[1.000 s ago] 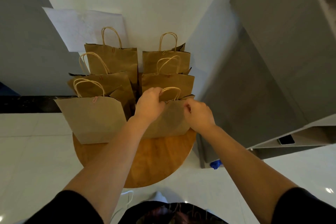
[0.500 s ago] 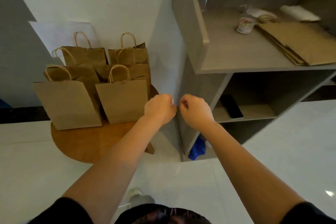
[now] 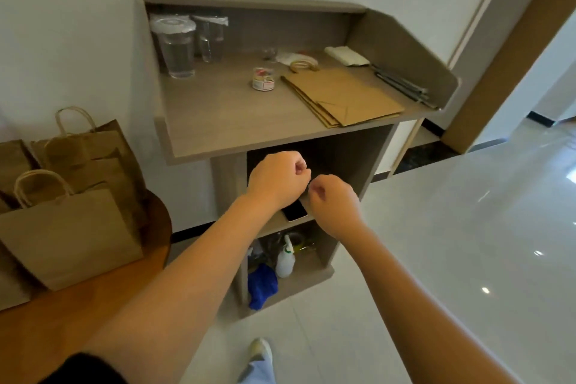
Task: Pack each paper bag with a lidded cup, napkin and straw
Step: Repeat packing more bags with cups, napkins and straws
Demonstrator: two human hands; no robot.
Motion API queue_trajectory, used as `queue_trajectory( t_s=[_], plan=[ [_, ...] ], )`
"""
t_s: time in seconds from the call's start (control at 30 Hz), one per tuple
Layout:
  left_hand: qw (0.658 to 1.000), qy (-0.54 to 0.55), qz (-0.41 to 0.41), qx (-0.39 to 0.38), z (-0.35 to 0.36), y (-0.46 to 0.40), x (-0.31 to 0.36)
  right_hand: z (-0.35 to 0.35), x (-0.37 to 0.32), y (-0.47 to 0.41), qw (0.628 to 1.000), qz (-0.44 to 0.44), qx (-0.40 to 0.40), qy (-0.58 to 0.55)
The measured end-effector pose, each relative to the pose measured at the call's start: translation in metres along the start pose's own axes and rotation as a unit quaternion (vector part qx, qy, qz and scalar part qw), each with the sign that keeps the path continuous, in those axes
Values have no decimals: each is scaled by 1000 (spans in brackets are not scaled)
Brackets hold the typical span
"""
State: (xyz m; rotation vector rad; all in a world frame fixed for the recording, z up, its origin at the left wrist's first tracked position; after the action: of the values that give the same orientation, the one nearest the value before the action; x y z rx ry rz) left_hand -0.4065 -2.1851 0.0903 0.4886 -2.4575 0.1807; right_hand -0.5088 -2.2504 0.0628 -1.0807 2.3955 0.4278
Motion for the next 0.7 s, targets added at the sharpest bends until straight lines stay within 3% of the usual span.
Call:
queue_trajectory(
  t_s=[0.27, 0.47, 0.6, 0.7],
  plan=[
    [1000, 2, -9, -4, -7, -136, 27, -76, 47, -90, 996, -9, 91, -16],
    [998, -46, -33, -17, -22, -238, 25, -148, 92, -193, 982, 131, 129, -48],
    [994, -65, -57, -71, -10, -273, 21, -180, 128, -241, 958, 273, 62, -63],
    [987, -111, -78, -89, 0, -286, 19, -185, 135, -257, 960, 268, 6, -82]
  ],
)
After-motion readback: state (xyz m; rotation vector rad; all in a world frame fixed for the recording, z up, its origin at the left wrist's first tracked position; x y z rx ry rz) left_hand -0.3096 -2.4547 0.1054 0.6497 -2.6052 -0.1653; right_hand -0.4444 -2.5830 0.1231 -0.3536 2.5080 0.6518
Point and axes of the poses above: each hand's wrist, its own y-axis away from the middle knuckle, its own z-axis out of the palm, x = y × z, the point moved 2 cm from there along -y, towards the middle knuckle, and after that the axes turned 14 degrees about -x, right-handed, at the moved point
